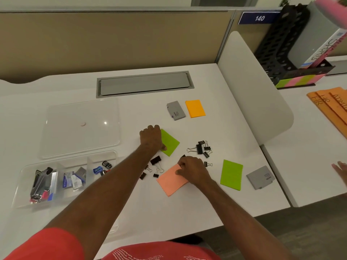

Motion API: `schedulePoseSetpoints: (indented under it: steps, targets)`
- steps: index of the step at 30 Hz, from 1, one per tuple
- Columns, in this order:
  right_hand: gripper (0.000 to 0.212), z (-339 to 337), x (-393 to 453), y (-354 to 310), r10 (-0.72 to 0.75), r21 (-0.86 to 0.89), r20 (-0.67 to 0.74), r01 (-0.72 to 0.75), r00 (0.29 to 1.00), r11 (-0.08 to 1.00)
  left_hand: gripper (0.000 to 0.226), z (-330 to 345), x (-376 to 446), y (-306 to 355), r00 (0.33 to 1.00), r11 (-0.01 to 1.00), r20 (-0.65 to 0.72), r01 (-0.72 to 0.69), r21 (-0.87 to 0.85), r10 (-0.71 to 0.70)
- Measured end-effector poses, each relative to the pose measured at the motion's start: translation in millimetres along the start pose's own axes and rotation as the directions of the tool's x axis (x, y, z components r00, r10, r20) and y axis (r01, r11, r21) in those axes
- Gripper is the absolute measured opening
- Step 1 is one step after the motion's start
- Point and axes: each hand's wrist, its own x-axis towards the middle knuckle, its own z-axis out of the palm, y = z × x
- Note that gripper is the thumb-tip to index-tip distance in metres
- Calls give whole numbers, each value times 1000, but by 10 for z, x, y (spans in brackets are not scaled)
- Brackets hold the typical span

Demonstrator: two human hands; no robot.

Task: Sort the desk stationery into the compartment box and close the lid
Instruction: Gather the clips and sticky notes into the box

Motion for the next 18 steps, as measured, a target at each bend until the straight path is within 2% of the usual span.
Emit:
schedulePoseSetpoints:
  steps: [5, 10, 14, 18]
  targets:
    - [10, -108, -44, 226, 4, 306, -91, 24, 996, 952, 55, 1, -74, -79, 994, 997, -103, -32, -66, 25]
    - [4, -316, 16, 340, 50, 546, -190, 63, 981, 835, 24, -52, -304, -189, 974, 929, -226, -91, -360, 8]
    - [6, -482, 33, 281, 121, 778, -180, 67, 976, 625, 20, -45, -593, -372, 939, 846, -335, -115, -520, -78]
    - [5, -514, -13, 28, 165, 868, -189, 86, 968, 488, 17, -43, -931, -649, 874, 697, -421, -146, -702, -242]
